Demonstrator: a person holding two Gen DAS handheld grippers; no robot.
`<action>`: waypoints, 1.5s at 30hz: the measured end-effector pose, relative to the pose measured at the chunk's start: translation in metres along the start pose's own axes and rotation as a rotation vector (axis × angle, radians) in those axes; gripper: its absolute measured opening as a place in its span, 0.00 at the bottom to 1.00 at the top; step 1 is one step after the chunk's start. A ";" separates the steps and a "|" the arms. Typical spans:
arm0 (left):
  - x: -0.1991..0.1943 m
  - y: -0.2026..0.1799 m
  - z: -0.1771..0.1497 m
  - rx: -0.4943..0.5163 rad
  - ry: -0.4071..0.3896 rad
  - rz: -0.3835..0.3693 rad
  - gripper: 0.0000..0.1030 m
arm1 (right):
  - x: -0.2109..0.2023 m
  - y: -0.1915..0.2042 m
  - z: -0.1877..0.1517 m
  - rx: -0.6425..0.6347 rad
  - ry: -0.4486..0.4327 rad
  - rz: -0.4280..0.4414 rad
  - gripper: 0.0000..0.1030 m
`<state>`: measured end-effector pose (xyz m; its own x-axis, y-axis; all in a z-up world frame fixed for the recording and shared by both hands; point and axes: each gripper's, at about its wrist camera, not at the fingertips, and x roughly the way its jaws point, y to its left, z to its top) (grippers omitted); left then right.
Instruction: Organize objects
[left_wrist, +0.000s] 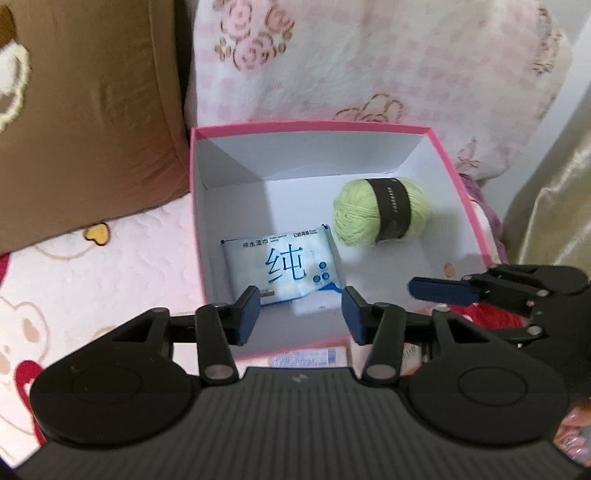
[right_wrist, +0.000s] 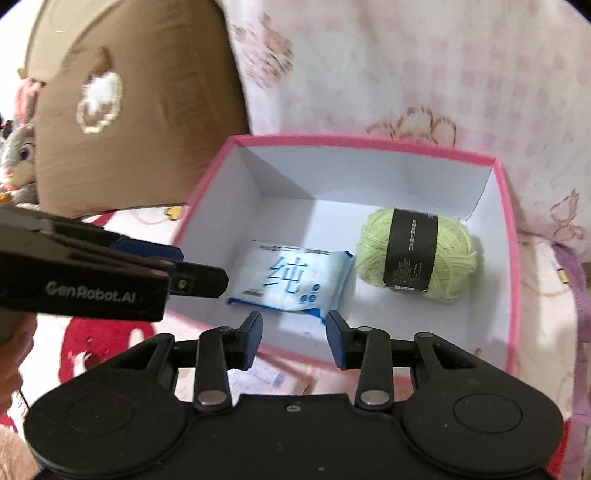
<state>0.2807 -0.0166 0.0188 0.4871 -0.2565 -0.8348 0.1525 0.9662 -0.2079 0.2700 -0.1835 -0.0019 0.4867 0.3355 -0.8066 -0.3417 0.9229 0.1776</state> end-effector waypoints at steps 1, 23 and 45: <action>-0.008 0.000 -0.002 0.014 -0.006 0.000 0.50 | -0.009 0.005 0.000 -0.010 -0.008 -0.002 0.46; -0.156 -0.011 -0.079 0.195 -0.047 -0.041 0.72 | -0.157 0.095 -0.083 -0.188 -0.116 -0.007 0.71; -0.158 -0.004 -0.161 0.209 0.007 -0.042 0.82 | -0.166 0.127 -0.170 -0.236 -0.180 0.002 0.78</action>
<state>0.0644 0.0242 0.0690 0.4706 -0.2954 -0.8314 0.3478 0.9281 -0.1329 0.0093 -0.1544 0.0583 0.6133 0.3847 -0.6899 -0.5098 0.8599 0.0262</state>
